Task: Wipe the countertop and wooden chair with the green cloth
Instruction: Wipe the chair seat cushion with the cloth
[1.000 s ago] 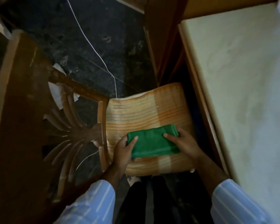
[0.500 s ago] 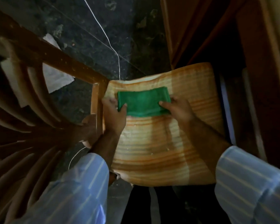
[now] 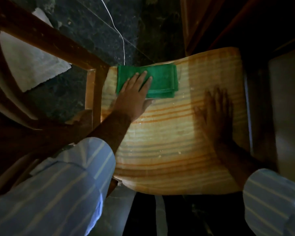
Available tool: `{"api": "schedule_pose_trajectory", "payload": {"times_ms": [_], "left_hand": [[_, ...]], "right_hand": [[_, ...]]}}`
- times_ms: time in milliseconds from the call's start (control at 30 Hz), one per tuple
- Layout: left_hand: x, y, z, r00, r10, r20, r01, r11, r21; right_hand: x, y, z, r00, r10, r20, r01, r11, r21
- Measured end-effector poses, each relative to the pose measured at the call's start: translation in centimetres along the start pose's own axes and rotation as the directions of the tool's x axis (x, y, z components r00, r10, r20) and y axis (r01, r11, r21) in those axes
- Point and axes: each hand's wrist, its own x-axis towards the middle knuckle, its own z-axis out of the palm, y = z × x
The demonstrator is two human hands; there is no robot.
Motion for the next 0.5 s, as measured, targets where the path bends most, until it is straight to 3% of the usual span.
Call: {"api": "schedule_pose_trajectory", "payload": {"times_ms": [67, 267, 400, 500], "left_hand": [[0.7, -0.5, 0.5, 1.0, 0.007, -0.023, -0.007, 1.0, 0.023], [0.6, -0.6, 1.9, 0.994, 0.006, -0.106, -0.003, 0.999, 0.034], [-6.5, 1.4, 3.9, 0.997, -0.014, -0.078, 0.013, 1.0, -0.013], [-15.0, 4.3, 5.9, 0.998, -0.065, 0.02, 0.067, 0.995, -0.081]], "right_hand": [[-0.2, 0.7, 1.0, 0.999, -0.025, -0.041, 0.022, 0.996, -0.092], [-0.2, 0.8, 2.5, 0.986, -0.036, -0.161, 0.019, 0.994, -0.108], [-0.2, 0.4, 2.2, 0.985, -0.037, -0.17, 0.016, 0.992, -0.126], [-0.2, 0.3, 2.0, 0.985, -0.036, -0.17, 0.014, 0.992, -0.127]]}}
